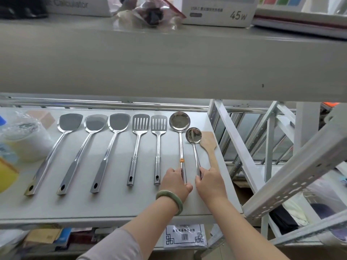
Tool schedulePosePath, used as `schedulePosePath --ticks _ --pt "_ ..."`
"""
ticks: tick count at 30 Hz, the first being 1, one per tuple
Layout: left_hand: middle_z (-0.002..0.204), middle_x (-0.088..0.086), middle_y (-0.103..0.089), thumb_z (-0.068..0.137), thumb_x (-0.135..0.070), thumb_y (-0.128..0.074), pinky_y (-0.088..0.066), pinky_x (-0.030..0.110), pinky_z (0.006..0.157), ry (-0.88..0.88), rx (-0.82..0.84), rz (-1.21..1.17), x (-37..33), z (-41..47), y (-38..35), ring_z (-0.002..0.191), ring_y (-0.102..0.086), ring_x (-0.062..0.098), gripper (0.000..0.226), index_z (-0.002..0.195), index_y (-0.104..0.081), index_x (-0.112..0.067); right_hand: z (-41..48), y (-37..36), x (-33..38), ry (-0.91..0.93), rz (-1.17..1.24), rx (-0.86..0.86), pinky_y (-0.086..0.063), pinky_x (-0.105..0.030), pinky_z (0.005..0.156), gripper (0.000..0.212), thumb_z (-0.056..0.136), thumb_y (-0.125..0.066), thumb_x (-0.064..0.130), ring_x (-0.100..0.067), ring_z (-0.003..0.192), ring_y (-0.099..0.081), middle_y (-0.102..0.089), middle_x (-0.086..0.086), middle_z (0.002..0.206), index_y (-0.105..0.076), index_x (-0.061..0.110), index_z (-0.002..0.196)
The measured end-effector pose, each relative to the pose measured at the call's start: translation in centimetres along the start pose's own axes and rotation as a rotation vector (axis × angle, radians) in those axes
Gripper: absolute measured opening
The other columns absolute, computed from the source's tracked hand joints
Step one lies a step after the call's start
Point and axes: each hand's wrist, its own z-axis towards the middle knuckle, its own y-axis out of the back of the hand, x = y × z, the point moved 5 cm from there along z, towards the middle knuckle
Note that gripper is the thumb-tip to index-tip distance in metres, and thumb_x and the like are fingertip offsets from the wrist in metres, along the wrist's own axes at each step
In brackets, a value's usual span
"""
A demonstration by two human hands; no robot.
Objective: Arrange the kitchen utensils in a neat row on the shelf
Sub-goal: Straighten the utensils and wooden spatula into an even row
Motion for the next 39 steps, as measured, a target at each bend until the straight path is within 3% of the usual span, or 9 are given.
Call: schedulePosePath --ticks 5,8,12,15,19,24,29,35,39 --pt "0.120 0.008 -0.052 0.084 -0.040 -0.056 -0.046 0.034 0.094 -0.018 -0.021 0.021 0.5 0.0 0.3 0.109 -0.056 0.025 0.052 0.129 -0.049 -0.014 -0.1 0.0 0.5 -0.010 -0.004 -0.005 -0.042 -0.030 0.071 0.024 0.089 -0.050 0.024 -0.026 0.087 -0.056 -0.057 -0.011 0.092 -0.062 0.009 0.103" --pt "0.122 0.004 -0.052 0.092 -0.043 -0.043 -0.042 0.032 0.099 -0.081 -0.163 0.002 1.1 -0.3 1.4 0.113 -0.051 0.021 0.047 0.131 -0.049 -0.016 -0.4 0.5 0.8 -0.012 0.061 -0.081 -0.041 -0.030 0.069 0.029 0.090 -0.050 0.028 -0.026 0.083 -0.054 -0.053 -0.009 0.091 -0.059 0.010 0.111" --pt "0.122 0.003 -0.047 0.090 -0.034 -0.049 -0.037 0.029 0.104 -0.039 -0.335 0.053 4.0 -0.4 3.2 0.117 -0.043 0.019 0.044 0.133 -0.048 -0.022 -0.9 0.2 3.2 0.088 0.145 -0.080 -0.045 -0.030 0.086 0.044 0.090 -0.052 0.029 -0.027 0.100 -0.056 -0.057 -0.014 0.112 -0.050 0.010 0.130" --pt "0.120 0.003 -0.046 0.089 -0.033 -0.051 -0.041 0.029 0.099 0.037 -0.273 0.068 5.9 -0.3 3.6 0.115 -0.045 0.020 0.043 0.131 -0.050 -0.027 -0.8 -0.9 4.9 0.099 0.157 0.009 -0.043 -0.031 0.092 0.052 0.088 -0.055 0.035 -0.027 0.105 -0.056 -0.056 -0.013 0.115 -0.045 0.015 0.136" --pt "0.118 0.003 -0.047 0.089 -0.031 -0.051 -0.041 0.027 0.099 0.014 -0.220 0.049 6.5 -0.3 3.6 0.108 -0.050 0.019 0.043 0.132 -0.051 -0.028 -1.0 -2.0 5.6 0.076 0.099 0.066 -0.045 -0.035 0.091 0.054 0.086 -0.054 0.033 -0.026 0.104 -0.055 -0.058 -0.011 0.109 -0.042 0.020 0.137" --pt "0.119 0.003 -0.046 0.089 -0.032 -0.051 -0.040 0.027 0.101 0.003 -0.190 0.035 6.7 -0.3 3.7 0.109 -0.050 0.019 0.045 0.134 -0.049 -0.027 -1.0 -2.0 5.7 0.067 0.093 0.041 -0.044 -0.034 0.090 0.052 0.087 -0.054 0.030 -0.027 0.103 -0.056 -0.059 -0.011 0.109 -0.043 0.017 0.137" --pt "0.121 0.001 -0.043 0.086 -0.039 -0.053 -0.042 0.030 0.103 -0.023 -0.210 0.039 7.0 -1.0 4.3 0.113 -0.047 0.018 0.051 0.135 -0.044 -0.028 -0.8 0.4 3.6 0.015 0.104 -0.122 -0.047 -0.036 0.087 0.042 0.090 -0.052 0.029 -0.029 0.100 -0.057 -0.060 -0.014 0.110 -0.055 0.011 0.127" --pt "0.123 -0.001 -0.043 0.088 -0.040 -0.050 -0.037 0.026 0.106 -0.082 -0.243 0.073 8.9 -2.1 5.0 0.116 -0.044 0.015 0.047 0.133 -0.045 -0.028 -1.2 0.0 0.4 -0.089 0.020 -0.006 -0.048 -0.036 0.089 0.042 0.089 -0.052 0.024 -0.027 0.103 -0.055 -0.055 -0.012 0.115 -0.053 0.014 0.130" --pt "0.125 0.000 -0.043 0.088 -0.039 -0.051 -0.035 0.029 0.110 -0.095 -0.296 0.136 11.0 -2.5 6.2 0.119 -0.041 0.016 0.046 0.132 -0.048 -0.027 -1.4 0.8 0.1 -0.090 -0.058 -0.141 -0.043 -0.037 0.092 0.046 0.088 -0.052 0.037 -0.026 0.103 -0.049 -0.056 -0.012 0.112 -0.053 0.014 0.128"
